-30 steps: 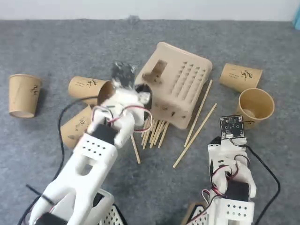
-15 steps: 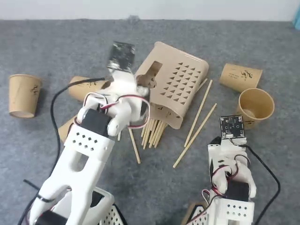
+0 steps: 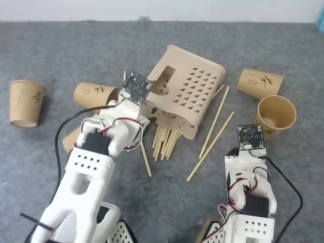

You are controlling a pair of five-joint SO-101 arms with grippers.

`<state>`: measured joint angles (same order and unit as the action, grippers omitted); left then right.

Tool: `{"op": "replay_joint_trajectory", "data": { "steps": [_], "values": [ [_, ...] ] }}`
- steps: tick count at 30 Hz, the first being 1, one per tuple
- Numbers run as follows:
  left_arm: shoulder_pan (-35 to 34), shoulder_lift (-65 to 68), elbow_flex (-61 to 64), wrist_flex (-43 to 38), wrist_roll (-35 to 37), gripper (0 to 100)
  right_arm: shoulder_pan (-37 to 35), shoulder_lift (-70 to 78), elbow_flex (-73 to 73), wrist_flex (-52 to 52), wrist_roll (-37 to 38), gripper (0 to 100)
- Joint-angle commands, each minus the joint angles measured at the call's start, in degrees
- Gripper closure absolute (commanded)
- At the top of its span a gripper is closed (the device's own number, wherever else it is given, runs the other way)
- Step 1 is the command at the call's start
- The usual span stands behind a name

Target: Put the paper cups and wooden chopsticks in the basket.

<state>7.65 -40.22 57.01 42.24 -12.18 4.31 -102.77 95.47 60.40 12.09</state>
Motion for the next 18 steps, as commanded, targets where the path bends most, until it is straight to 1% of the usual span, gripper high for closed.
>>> {"op": "replay_joint_trajectory", "data": {
  "steps": [1,4,6,10,15,18],
  "values": [
    [-1.8,-2.4,3.6,-11.8,-0.9,75,0.9,-1.1,0.9,-1.1,0.5,99.0],
    [-3.6,-2.3,7.2,-19.5,-0.9,75,0.9,-1.1,0.9,-1.0,0.5,99.0],
    [-4.2,-1.1,8.7,-23.2,-0.9,75,0.9,-1.1,0.9,-1.0,0.5,99.0],
    [-4.2,7.7,7.3,-29.1,-1.0,75,0.9,-1.1,0.9,-1.1,0.5,99.0],
    [-3.9,22.7,-2.2,-29.8,-0.4,75,0.9,-1.1,0.9,-1.3,0.5,99.0],
    [-3.9,29.6,-7.9,-30.0,3.3,75,0.9,-1.1,0.9,-1.3,0.5,99.0]
  ]
}}
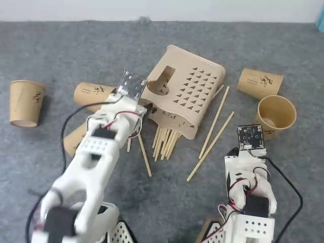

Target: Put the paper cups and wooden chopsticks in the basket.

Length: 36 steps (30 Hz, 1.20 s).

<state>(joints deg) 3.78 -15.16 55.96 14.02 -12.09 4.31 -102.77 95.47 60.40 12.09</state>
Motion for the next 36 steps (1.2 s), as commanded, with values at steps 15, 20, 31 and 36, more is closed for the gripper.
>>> {"op": "replay_joint_trajectory", "data": {
  "steps": [15,20,31,36],
  "values": [
    [3.8,9.3,-13.8,-4.7,12.4,98,0.9,-1.1,0.9,-1.5,0.6,99.0],
    [4.8,7.8,-15.0,-0.4,14.7,99,0.9,-1.1,0.9,-1.5,0.6,99.0],
    [5.7,2.5,-41.7,38.5,26.9,99,0.9,-1.1,0.9,-1.5,0.6,99.0],
    [5.5,10.3,-58.6,54.0,28.3,99,0.9,-1.1,0.9,-1.5,0.6,99.0]
  ]
}}
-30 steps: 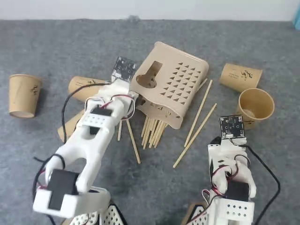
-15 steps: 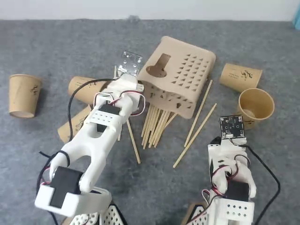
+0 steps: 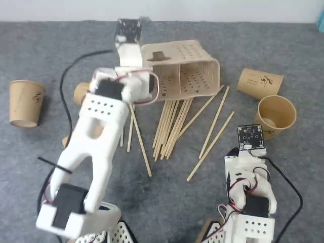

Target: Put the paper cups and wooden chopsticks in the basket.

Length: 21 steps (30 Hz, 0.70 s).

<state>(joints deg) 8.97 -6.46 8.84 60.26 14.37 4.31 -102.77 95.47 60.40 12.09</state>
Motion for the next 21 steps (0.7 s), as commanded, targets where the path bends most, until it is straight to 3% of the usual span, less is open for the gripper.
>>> {"op": "replay_joint_trajectory", "data": {
  "steps": [1,16,21],
  "values": [
    [-0.2,3.3,-14.9,10.3,2.4,99,0.9,-1.1,0.9,-1.5,0.6,99.0],
    [-2.9,29.0,-64.7,40.9,2.0,99,0.9,-1.1,0.9,-1.5,0.6,99.0],
    [-3.9,30.2,-61.7,40.6,-3.5,99,0.9,-1.1,0.9,-1.5,1.7,99.0]
  ]
}}
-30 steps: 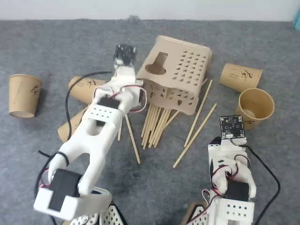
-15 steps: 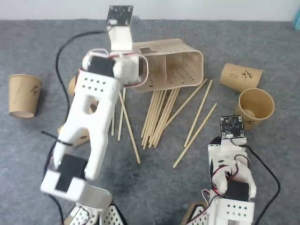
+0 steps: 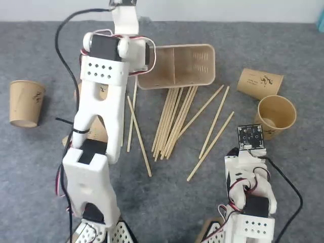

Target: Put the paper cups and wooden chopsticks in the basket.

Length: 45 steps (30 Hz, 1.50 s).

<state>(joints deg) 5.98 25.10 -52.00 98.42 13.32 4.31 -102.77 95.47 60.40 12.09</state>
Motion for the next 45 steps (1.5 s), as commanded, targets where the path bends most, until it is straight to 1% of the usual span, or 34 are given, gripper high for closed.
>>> {"op": "replay_joint_trajectory", "data": {
  "steps": [1,4,6,8,11,13,18,25,31,35,45],
  "values": [
    [-0.9,-1.4,0.6,2.4,-3.2,99,0.7,-1.1,0.9,-1.5,2.6,99.0],
    [-1.1,-0.7,2.4,1.9,-3.5,98,0.6,-1.1,0.9,-1.5,3.9,99.0],
    [-1.2,0.0,2.8,0.7,-3.3,94,0.6,-1.1,0.9,-1.5,3.9,99.0],
    [-1.3,0.5,2.6,-0.2,-3.1,88,0.6,-1.1,0.9,-1.5,3.9,99.0],
    [-1.3,1.1,2.1,-0.6,2.3,78,0.6,-1.1,0.9,-1.5,4.0,99.0],
    [-1.3,1.1,1.4,-2.1,5.7,75,0.6,-1.1,0.9,-1.5,4.0,99.0],
    [-3.7,2.1,1.4,-9.5,11.7,75,0.6,-1.1,0.9,-1.5,4.0,99.0],
    [-8.0,9.9,0.7,-20.6,18.5,75,0.6,-1.1,0.9,-1.5,4.1,99.0],
    [-8.4,12.2,0.7,-25.1,19.6,75,0.6,-1.1,0.9,-1.5,4.1,99.0],
    [-7.0,11.9,-2.2,-24.3,19.6,75,0.6,-1.1,0.9,-1.5,4.1,99.0],
    [-5.8,12.0,-22.0,-12.0,19.5,74,0.6,-1.1,0.9,-1.5,4.1,99.0]
  ]
}}
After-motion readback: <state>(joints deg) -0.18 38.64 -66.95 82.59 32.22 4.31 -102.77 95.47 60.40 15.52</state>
